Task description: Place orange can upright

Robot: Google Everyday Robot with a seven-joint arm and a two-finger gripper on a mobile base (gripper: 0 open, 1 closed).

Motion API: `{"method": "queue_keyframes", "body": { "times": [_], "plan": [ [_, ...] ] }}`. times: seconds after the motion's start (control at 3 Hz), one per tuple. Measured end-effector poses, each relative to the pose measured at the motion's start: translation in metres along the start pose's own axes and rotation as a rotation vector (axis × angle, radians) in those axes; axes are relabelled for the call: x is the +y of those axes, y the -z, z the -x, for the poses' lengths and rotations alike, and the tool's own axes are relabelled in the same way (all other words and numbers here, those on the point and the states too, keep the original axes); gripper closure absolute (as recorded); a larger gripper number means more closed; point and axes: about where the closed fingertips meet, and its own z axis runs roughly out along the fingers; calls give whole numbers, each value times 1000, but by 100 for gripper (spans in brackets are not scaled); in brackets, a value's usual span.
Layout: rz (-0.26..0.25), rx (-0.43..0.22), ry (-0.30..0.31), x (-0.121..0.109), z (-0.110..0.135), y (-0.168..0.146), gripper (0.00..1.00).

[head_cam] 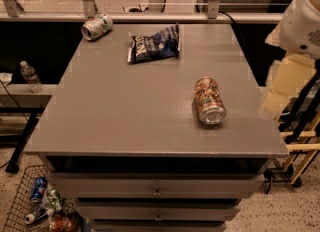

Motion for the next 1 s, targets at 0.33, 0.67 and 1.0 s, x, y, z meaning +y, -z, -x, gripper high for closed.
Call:
{"method": "queue_keyframes", "body": {
  "times": [0.33,0.67,1.0],
  "plan": [
    [-11,42,-60,-9,48,-17,0],
    [-25,33,-133,-11,55,-16,0],
    [21,32,-227,-12,52,-24,0]
  ]
}}
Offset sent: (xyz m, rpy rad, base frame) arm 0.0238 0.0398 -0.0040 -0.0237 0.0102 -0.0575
